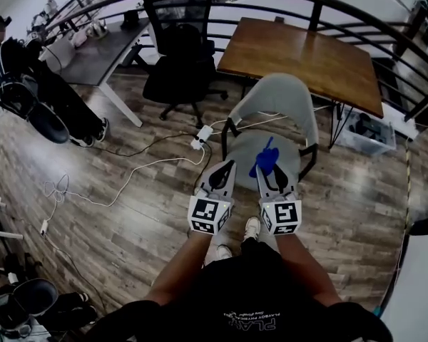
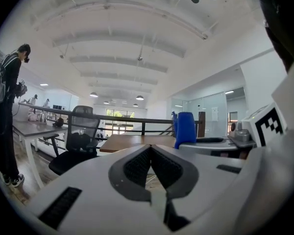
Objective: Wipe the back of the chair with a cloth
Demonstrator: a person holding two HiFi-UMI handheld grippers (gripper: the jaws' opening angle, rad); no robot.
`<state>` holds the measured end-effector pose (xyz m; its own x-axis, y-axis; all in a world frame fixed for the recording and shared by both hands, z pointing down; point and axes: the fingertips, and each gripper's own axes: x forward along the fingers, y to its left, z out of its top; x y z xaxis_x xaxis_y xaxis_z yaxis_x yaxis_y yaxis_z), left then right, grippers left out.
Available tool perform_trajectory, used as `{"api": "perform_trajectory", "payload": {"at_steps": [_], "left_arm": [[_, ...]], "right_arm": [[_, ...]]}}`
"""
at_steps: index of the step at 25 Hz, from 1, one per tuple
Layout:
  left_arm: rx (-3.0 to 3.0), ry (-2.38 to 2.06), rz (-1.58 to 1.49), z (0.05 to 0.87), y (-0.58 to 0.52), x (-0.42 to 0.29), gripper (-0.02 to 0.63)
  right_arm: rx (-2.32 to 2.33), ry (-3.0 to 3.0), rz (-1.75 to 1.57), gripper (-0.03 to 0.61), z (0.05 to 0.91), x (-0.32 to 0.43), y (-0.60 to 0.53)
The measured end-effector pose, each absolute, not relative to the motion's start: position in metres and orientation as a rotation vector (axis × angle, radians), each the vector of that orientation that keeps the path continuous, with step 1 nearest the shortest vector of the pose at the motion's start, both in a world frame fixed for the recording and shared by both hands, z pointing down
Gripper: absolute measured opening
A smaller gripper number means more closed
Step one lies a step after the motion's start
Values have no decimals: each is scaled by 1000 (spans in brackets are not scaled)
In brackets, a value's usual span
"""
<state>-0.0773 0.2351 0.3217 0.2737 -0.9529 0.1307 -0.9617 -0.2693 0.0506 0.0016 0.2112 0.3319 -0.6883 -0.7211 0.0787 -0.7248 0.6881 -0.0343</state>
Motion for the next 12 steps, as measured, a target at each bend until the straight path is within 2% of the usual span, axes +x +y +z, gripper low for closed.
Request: {"api": "perform_trajectory", "payload": {"at_steps": [12], "left_arm": [[2368,-1832,196,339,174,-68,3]], "right_arm": [[1211,-2834,167,135,347,12,138]]}}
